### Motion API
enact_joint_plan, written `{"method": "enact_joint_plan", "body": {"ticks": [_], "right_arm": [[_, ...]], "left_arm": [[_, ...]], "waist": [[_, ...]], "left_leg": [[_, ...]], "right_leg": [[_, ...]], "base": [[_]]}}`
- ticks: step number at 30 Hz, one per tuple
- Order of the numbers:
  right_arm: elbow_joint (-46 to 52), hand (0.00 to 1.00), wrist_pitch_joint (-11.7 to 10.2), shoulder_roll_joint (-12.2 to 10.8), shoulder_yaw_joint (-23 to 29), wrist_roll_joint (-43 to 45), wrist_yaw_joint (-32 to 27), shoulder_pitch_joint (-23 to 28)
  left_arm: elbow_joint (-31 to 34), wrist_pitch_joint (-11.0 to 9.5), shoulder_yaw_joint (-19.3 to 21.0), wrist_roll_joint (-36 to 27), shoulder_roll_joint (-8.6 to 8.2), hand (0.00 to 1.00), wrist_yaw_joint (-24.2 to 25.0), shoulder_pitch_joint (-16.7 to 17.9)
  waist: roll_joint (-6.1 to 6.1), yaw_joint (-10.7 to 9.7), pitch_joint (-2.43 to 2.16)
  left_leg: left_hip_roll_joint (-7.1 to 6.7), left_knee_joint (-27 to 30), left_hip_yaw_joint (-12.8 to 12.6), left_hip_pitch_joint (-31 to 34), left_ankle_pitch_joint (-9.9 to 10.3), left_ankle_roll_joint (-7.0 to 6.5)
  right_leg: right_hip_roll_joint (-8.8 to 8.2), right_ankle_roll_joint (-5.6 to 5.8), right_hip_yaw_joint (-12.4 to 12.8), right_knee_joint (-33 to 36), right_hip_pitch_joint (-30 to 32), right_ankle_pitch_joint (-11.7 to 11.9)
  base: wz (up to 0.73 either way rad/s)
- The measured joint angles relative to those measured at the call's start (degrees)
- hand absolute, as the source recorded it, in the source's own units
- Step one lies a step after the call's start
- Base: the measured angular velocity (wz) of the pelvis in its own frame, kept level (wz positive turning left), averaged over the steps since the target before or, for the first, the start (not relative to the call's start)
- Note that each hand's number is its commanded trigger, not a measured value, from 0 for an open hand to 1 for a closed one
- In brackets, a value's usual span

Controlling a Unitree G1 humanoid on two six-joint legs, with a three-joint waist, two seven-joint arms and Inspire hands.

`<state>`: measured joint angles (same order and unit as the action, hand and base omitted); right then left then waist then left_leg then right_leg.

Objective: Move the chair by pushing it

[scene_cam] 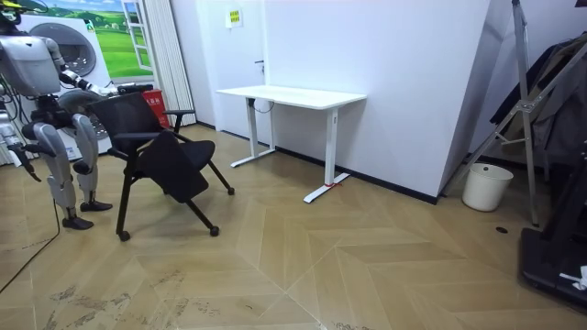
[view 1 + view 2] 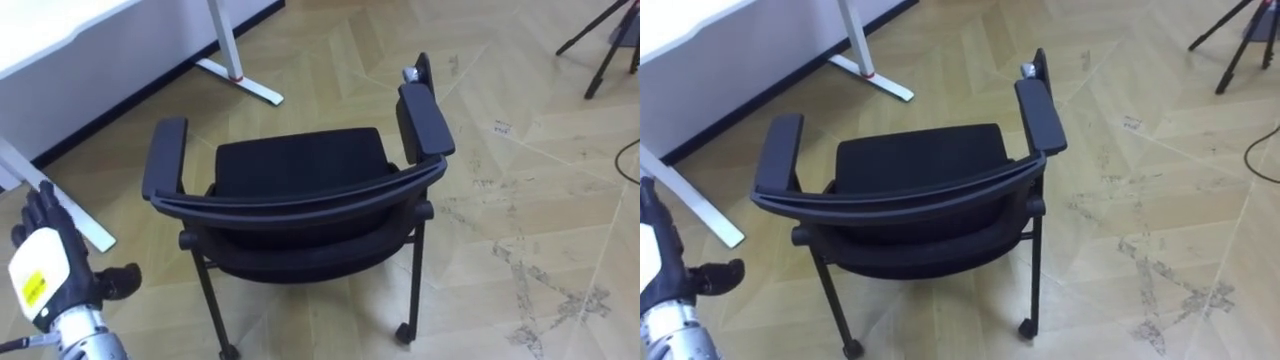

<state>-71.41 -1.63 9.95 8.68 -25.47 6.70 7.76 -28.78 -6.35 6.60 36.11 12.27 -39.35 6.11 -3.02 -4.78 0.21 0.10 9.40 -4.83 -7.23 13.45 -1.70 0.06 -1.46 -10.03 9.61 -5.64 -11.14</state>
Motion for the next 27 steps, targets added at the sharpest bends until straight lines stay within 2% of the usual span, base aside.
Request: {"method": "enact_joint_plan", "body": {"ticks": [6,8,12,14,19,21,23,27], "right_arm": [[-0.2,0.0,0.3,0.1,0.0,-0.1,1.3,-0.3],[-0.4,0.0,0.4,0.7,0.0,-0.1,2.2,-0.4],[-2.2,0.0,0.4,2.0,0.0,0.0,2.3,-0.9],[-2.5,0.0,0.4,2.3,0.0,0.0,2.2,-0.9],[-2.8,0.0,0.3,2.3,-0.1,-0.5,2.3,-1.0],[-2.9,0.0,0.3,2.3,-0.1,-1.4,2.3,-1.0],[-2.9,0.0,0.3,2.3,-0.3,-1.4,2.3,-1.1],[-3.8,0.0,0.4,2.3,-0.9,-2.0,2.2,-1.2]], "left_arm": [[5.7,0.2,-0.7,4.6,0.74,0.0,0.0,0.0],[8.9,0.3,-1.4,5.7,1.97,0.0,0.1,0.5],[12.5,0.5,-1.4,9.6,2.57,0.0,0.0,0.8],[15.2,0.5,-2.2,9.9,2.91,0.0,0.0,0.9],[17.0,0.0,-2.4,11.2,2.93,0.0,0.1,0.9],[17.0,0.0,-2.5,11.3,2.93,0.0,0.1,0.9],[17.0,0.0,-2.5,11.4,2.93,0.0,0.2,0.9],[16.9,0.4,-3.3,11.6,2.96,0.0,1.2,0.9]], "waist": [[0.0,-0.2,-0.07],[-0.17,-0.2,-0.18],[-0.57,-0.3,-0.43],[-0.64,-0.3,-0.39],[-0.53,-0.3,-0.27],[-0.4,-0.3,-0.13],[-0.17,-0.3,0.25],[-0.15,-0.1,0.36]], "left_leg": [[-0.07,0.2,0.3,0.5,0.0,0.0],[-0.04,0.2,0.3,0.6,0.0,0.0],[-0.03,0.2,0.3,0.6,0.0,0.01],[0.02,0.2,0.3,0.5,0.0,0.02],[0.06,0.1,0.3,0.5,0.0,0.03],[0.06,0.1,0.3,0.5,0.0,0.03],[0.04,0.1,0.3,0.5,0.0,0.03],[0.0,0.1,0.3,0.7,0.0,0.02]], "right_leg": [[-0.22,0.0,-0.3,0.0,0.2,0.0],[-0.07,0.0,-0.3,0.0,0.4,0.0],[-0.01,0.0,-0.3,0.0,0.3,0.0],[-0.01,-0.01,-0.4,0.0,0.2,0.0],[-0.04,-0.02,-0.7,0.0,0.0,0.0],[-0.02,-0.02,-0.7,0.0,0.0,0.0],[0.0,-0.02,-0.5,0.0,0.0,0.0],[-0.02,-0.03,-0.5,0.0,0.1,0.0]], "base": [[0.03],[0.0],[0.0],[0.0],[0.0],[0.0],[0.0],[0.0]]}}
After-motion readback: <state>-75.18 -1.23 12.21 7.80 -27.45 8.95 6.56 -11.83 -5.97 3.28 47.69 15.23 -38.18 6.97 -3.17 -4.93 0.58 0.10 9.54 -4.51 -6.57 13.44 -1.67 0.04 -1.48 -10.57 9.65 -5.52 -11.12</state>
